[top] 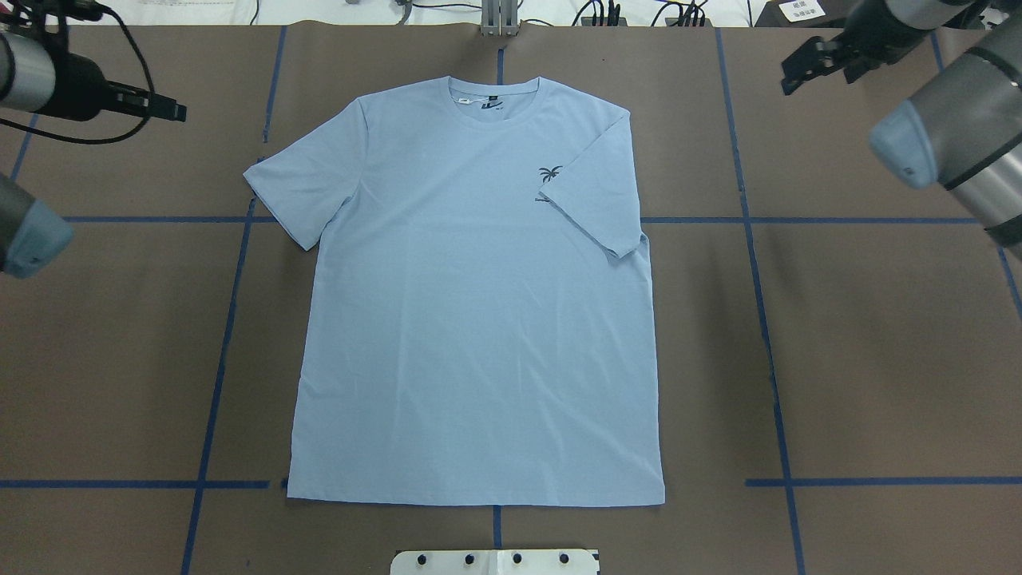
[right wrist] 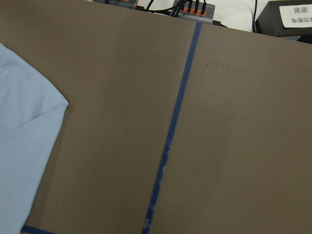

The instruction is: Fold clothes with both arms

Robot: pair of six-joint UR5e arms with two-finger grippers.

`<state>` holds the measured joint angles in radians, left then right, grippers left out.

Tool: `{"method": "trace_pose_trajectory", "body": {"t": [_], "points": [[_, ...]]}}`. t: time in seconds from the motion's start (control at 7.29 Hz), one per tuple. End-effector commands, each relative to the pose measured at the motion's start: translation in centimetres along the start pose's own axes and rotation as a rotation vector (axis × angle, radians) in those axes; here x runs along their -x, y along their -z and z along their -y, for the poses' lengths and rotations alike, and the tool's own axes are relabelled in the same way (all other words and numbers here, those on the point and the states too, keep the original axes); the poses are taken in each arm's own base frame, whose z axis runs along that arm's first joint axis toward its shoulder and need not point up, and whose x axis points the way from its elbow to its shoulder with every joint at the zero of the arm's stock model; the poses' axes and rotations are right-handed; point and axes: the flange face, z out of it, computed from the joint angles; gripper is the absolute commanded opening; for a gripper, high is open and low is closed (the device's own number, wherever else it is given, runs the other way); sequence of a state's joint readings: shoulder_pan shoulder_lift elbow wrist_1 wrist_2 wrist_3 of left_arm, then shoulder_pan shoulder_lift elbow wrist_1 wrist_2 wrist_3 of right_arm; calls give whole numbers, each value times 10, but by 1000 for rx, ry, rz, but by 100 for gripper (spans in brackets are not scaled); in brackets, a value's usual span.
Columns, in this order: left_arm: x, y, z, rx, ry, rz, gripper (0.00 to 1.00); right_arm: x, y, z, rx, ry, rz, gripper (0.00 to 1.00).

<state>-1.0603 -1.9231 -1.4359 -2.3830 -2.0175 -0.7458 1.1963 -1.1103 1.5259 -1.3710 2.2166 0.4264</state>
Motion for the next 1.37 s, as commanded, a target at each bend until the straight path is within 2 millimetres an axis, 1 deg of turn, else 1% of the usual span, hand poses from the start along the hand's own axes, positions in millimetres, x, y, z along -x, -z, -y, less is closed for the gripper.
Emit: {"method": "trace_pose_trajectory", "body": {"t": [0.0, 0.14, 0.27, 0.41, 0.55, 0.69, 0.82, 1.1, 1.23], "points": [[-37, -56, -9, -5, 76, 54, 61, -89, 24, -36, 18, 32, 39, 100], [-43, -75, -25, -10, 76, 57, 61, -90, 24, -38, 18, 32, 36, 100], [-38, -93, -39, -34, 109, 65, 61, -91, 24, -39, 18, 31, 35, 100], [-45, -108, -55, -34, 103, 78, 61, -91, 24, -40, 18, 31, 35, 100], [-49, -115, -63, -37, 95, 93, 60, -92, 23, -41, 19, 31, 34, 100], [-48, -122, -70, -33, 92, 108, 59, -94, 22, -43, 22, 28, 32, 100], [-46, -124, -71, -39, 92, 120, 53, -94, 22, -44, 23, 28, 33, 100], [-47, -126, -73, -34, 90, 120, 49, -93, 22, -43, 22, 29, 34, 100], [-47, -126, -73, -36, 90, 120, 43, -94, 22, -44, 22, 28, 32, 100]]}}
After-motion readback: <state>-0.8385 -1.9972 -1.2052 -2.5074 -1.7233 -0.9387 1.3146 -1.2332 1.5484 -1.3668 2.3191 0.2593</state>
